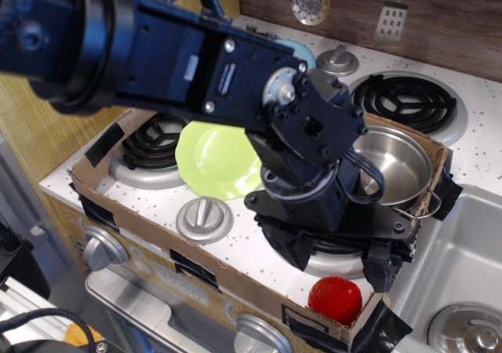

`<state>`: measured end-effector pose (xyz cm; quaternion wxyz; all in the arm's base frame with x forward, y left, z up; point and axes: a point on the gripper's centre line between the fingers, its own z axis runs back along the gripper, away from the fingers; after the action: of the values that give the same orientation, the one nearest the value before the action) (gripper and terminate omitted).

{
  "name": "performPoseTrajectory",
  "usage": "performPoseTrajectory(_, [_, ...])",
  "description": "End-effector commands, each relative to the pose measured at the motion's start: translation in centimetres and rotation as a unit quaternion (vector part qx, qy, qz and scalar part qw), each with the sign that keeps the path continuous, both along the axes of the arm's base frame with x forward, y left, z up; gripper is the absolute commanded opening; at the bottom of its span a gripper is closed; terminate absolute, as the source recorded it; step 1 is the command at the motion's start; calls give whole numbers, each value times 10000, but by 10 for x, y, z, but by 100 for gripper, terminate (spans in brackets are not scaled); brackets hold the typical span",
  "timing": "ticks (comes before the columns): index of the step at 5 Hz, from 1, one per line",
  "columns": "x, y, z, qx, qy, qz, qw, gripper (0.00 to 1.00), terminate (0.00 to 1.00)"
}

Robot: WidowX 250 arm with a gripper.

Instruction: Take broccoli out of pan

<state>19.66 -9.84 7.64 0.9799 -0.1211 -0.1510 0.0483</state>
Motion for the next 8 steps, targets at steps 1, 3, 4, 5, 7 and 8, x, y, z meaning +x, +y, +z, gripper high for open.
performPoseTrajectory(1, [0,0,0,0,0,0,10000,100,0])
performPoseTrajectory(3, [36,4,53,307,453,1214,9911,100,0])
performPoseTrajectory(4, [55,2,60,-11,673,2391,9687,100,0])
performPoseTrajectory(5, [81,9,49,-397,755,2904,9531,100,0])
performPoseTrajectory(7, [125,28,21,-437,235,2553,9656,100,0])
performPoseTrajectory(8, [136,30,10,-229,230,2494,9678,100,0])
